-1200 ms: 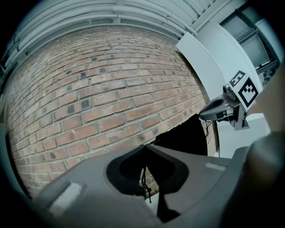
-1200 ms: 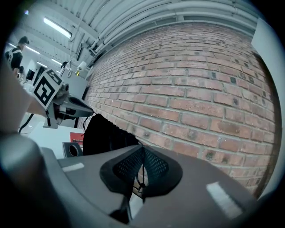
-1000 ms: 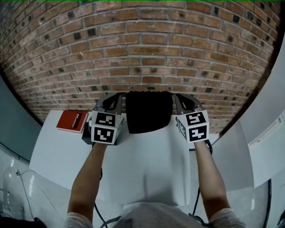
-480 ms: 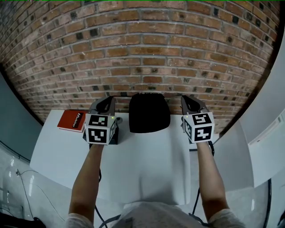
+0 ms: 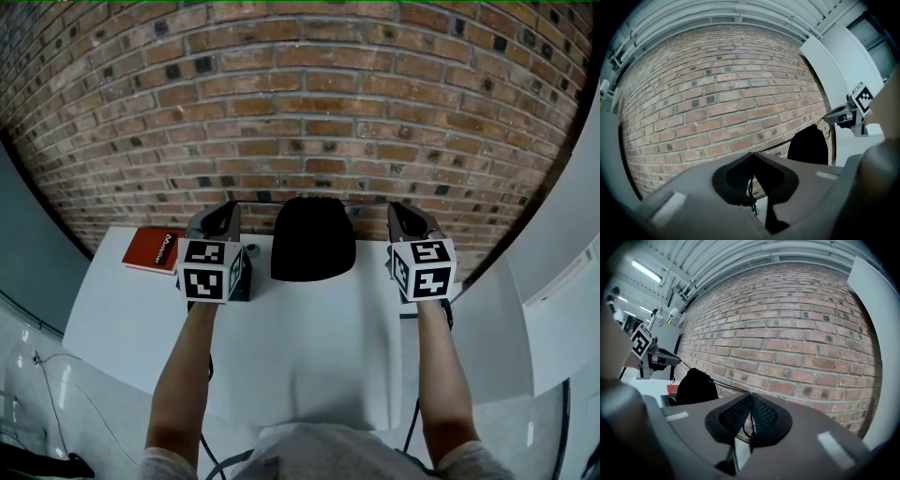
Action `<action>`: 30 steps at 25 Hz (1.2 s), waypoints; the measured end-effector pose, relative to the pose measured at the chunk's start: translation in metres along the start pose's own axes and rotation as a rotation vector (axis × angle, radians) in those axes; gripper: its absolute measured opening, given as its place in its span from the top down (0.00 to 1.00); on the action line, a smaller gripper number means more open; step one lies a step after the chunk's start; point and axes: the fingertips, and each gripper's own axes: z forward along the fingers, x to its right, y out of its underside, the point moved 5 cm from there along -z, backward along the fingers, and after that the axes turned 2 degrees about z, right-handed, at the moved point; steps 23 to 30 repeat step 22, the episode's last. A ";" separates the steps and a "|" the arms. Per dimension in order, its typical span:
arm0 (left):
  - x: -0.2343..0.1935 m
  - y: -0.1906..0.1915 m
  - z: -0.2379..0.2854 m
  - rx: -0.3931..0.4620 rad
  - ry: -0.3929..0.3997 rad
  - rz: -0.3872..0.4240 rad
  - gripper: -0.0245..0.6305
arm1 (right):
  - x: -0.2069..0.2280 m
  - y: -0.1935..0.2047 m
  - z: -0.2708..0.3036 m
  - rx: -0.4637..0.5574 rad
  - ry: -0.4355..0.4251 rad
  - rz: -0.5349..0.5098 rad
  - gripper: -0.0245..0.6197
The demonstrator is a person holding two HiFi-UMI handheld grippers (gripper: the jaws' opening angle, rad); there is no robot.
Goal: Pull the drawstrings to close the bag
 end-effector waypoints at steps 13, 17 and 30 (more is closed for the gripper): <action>0.004 0.006 0.002 -0.013 0.008 -0.004 0.95 | 0.001 -0.001 -0.002 0.008 0.009 -0.001 0.95; 0.004 0.007 0.001 -0.015 0.008 -0.006 0.95 | 0.000 0.000 -0.002 0.005 0.009 -0.003 0.95; 0.003 0.008 0.002 -0.016 0.009 -0.007 0.95 | 0.000 0.000 0.000 0.003 0.008 -0.006 0.95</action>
